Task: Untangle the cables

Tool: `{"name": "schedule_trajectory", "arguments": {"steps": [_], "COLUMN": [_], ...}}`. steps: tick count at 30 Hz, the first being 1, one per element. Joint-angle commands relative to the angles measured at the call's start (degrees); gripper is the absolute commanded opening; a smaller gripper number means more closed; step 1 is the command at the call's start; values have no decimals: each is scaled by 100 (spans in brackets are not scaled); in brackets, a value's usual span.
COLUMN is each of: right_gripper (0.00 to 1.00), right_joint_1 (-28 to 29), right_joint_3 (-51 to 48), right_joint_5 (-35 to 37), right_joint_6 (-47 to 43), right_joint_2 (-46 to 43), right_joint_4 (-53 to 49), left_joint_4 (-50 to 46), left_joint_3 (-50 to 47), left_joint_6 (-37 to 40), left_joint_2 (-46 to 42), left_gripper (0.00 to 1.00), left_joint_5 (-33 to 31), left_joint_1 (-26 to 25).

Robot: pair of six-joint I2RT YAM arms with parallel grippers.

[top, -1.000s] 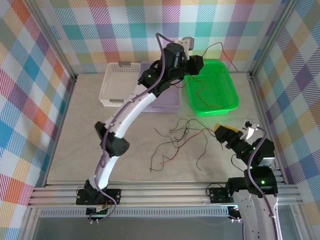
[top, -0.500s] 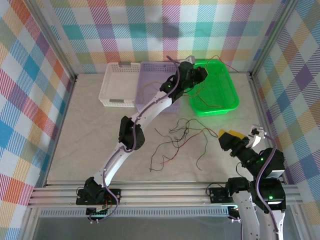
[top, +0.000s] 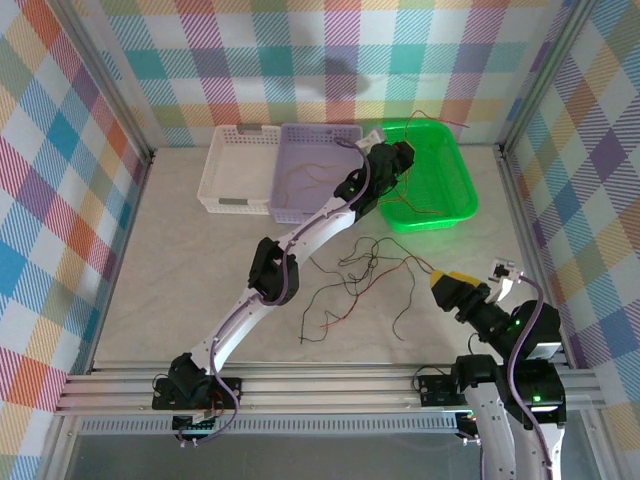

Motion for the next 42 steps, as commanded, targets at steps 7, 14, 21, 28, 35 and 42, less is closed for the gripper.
{"name": "schedule_trajectory", "arguments": {"steps": [7,14,21,28,35,42], "right_gripper": [72,72,72,72,73,73], "right_joint_1": [-17,-17,-20,-15,-18,-18], "right_joint_3": [-218,-204,-198,-152,-34,42], "right_joint_5": [-246,-306,-322,-298,-293,-91], "right_joint_6": [167,207,260,328,339,385], "right_joint_2": [-243,-243,-253,-252,-269,-228], "right_joint_4": [-105,-124,-133,-123,-254,-404], "left_joint_4": [17,-184,-260,-400,-546,-491], "left_joint_3": [257,253,253,253,257,254], "left_joint_6": [-89,147,419,715,870,1256], "left_joint_2": [429,547,438,194,20,-524], "left_gripper": [0,0,4,19,39,84], "left_joint_5": [-599,-440,-210,-69,53,254], "left_joint_1": [-81,-74,-94,-108,-116,-151]}}
